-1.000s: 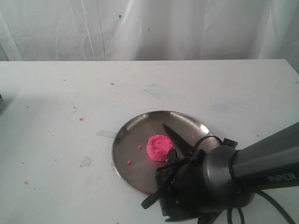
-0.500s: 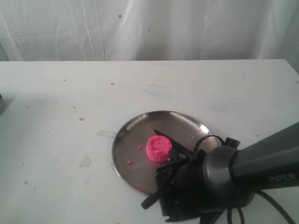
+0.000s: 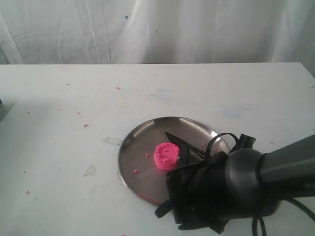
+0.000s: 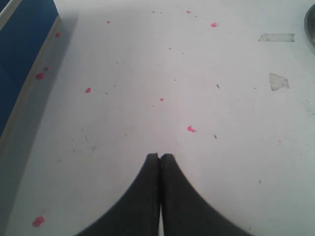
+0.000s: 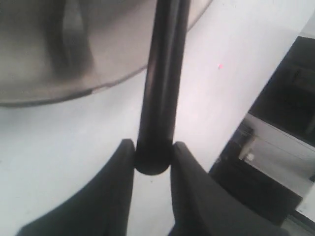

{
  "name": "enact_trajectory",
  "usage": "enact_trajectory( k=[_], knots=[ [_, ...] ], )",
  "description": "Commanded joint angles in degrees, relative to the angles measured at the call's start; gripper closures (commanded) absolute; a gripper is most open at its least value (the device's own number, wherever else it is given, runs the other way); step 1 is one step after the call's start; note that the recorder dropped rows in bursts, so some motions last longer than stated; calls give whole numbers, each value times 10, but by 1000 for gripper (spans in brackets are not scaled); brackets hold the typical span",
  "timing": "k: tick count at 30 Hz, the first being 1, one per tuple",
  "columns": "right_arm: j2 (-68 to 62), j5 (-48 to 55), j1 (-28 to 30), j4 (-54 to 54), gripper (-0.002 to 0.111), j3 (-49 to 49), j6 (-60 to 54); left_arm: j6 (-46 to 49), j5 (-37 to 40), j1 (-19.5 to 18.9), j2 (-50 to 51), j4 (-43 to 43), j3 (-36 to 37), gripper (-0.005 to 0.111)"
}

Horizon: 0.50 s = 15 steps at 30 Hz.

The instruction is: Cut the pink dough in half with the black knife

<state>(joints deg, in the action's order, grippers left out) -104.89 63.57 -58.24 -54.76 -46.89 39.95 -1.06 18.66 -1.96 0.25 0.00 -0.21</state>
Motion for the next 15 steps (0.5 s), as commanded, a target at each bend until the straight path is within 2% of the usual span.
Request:
enact_trajectory(
  k=[1, 8, 15],
  knots=[
    [51, -67, 32, 39, 108, 1, -7, -2, 11, -2, -2, 0, 2, 107],
    [110, -136, 144, 161, 108, 1, -102, -2, 11, -2, -2, 0, 2, 107],
    [120, -211, 218, 326, 108, 1, -239, -2, 11, -2, -2, 0, 2, 107]
  ],
)
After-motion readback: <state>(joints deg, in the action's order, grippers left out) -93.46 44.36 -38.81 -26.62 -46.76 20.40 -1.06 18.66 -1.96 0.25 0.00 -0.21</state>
